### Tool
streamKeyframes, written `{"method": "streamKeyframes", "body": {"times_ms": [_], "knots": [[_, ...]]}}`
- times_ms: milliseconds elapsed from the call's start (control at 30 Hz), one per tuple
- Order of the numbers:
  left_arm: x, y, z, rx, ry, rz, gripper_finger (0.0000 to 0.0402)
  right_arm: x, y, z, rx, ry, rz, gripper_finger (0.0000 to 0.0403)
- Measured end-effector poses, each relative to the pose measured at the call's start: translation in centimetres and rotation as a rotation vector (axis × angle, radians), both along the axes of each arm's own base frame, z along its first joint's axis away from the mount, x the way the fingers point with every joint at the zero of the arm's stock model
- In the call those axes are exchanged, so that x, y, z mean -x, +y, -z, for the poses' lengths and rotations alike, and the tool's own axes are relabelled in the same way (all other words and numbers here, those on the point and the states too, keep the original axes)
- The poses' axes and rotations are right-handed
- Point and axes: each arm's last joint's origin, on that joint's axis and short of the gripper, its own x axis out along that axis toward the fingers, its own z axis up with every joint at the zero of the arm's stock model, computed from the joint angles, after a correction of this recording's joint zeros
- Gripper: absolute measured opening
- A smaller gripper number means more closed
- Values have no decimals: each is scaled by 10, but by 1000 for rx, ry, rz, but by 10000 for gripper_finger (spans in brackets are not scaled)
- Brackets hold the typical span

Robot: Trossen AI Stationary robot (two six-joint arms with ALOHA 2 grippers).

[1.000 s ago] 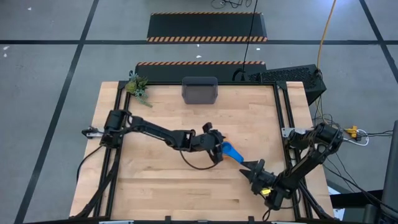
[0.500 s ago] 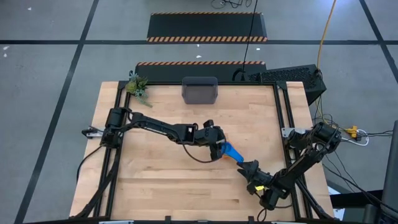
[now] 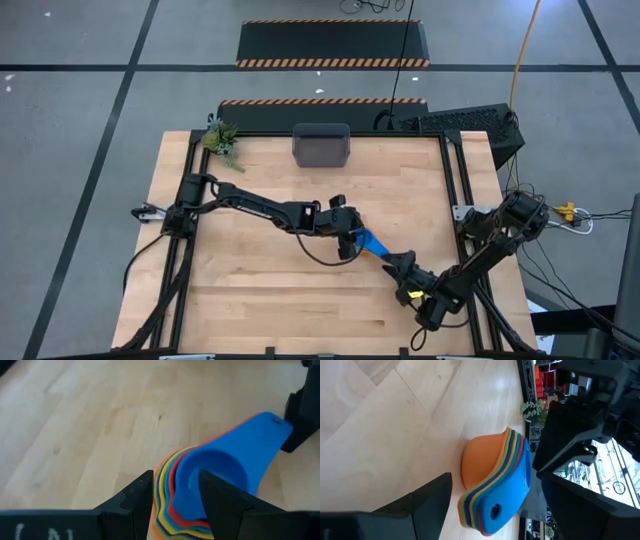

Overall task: Nest measuring cups in basket
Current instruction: Put the stacked measuring cups into the bin

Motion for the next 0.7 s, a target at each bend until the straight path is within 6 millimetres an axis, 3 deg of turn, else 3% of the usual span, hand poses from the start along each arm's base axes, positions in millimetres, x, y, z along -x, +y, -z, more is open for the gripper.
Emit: {"method": "streamKeyframes", "body": {"times_ms": [300, 700], "knots": [[-4, 6, 13, 6, 10, -9, 159, 2, -7, 3, 4, -7, 22, 299], [-2, 6, 15, 3, 43, -8, 159, 2, -8, 3, 49, 2, 10, 299]]}}
